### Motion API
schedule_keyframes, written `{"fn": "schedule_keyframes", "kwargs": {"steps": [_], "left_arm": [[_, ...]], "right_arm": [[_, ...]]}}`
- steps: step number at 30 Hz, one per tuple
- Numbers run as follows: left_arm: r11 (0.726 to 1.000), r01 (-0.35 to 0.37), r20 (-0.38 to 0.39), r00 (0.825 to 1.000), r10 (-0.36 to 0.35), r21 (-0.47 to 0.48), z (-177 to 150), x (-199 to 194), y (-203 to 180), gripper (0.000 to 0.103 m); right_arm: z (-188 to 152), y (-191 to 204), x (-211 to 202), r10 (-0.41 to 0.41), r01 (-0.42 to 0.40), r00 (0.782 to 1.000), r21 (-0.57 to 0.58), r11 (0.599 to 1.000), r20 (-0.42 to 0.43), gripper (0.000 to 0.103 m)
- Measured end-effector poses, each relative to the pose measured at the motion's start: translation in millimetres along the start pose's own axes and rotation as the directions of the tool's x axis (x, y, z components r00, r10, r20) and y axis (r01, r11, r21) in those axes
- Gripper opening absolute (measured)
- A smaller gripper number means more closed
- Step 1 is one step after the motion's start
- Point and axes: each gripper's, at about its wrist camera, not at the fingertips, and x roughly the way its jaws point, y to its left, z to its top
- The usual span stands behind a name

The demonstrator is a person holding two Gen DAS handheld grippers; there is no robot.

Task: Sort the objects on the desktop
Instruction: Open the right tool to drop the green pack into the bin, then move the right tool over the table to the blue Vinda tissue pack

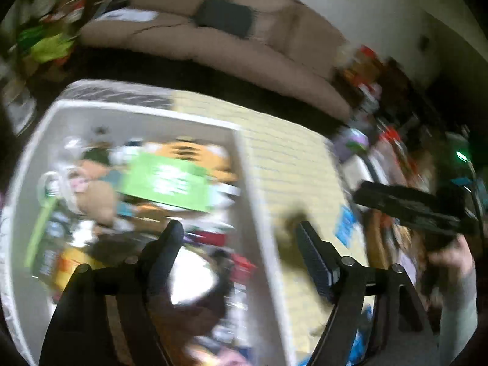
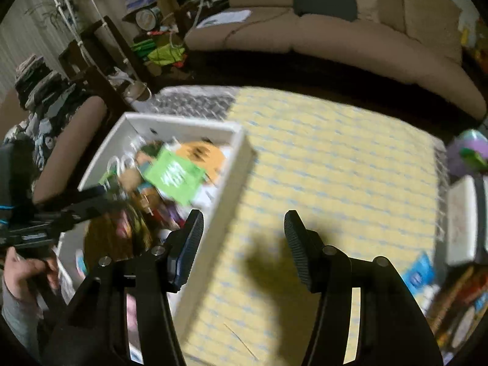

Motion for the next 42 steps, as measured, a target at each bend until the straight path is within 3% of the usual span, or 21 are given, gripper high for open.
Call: {"fn": "schedule_keyframes", "kwargs": {"steps": [4,9,16,21,24,31,38,42], "left_arm": [[0.995,0.072,-0.052,0.996,-0.068,0.068,-16,16,-63,0.084],[0.989,0.128,-0.12,0.986,-0.118,0.076,-30,52,-117,0.084],[0.981,0.161,-0.238,0.962,-0.131,0.111,-55,135,-181,0.084],[0.976,0.192,-0.318,0.936,-0.152,0.098,-68,194,-201,0.084],[0.973,0.226,-0.349,0.916,-0.199,0.038,-75,229,-206,0.084],[0.967,0.254,-0.38,0.897,-0.225,0.027,-82,277,-217,0.084],[0.957,0.29,-0.38,0.886,-0.266,0.006,-90,296,-223,0.084],[0.95,0.312,-0.367,0.882,-0.297,-0.018,-90,300,-224,0.084]], "right_arm": [[-39,-47,-21,-0.062,0.062,0.997,0.005,0.998,-0.047,0.053],[-77,-107,-34,-0.138,0.144,0.985,0.056,0.988,-0.1,0.055],[-110,-178,-16,-0.145,0.175,0.977,0.198,0.964,-0.157,0.055],[-118,-206,3,-0.15,0.185,0.971,0.187,0.965,-0.188,0.055],[-110,-226,16,-0.139,0.18,0.971,0.214,0.96,-0.193,0.055],[-93,-253,64,-0.17,0.224,0.946,0.176,0.959,-0.276,0.055],[-78,-275,102,-0.208,0.27,0.928,0.173,0.947,-0.31,0.055],[-75,-282,117,-0.229,0.289,0.919,0.156,0.944,-0.321,0.068]]}}
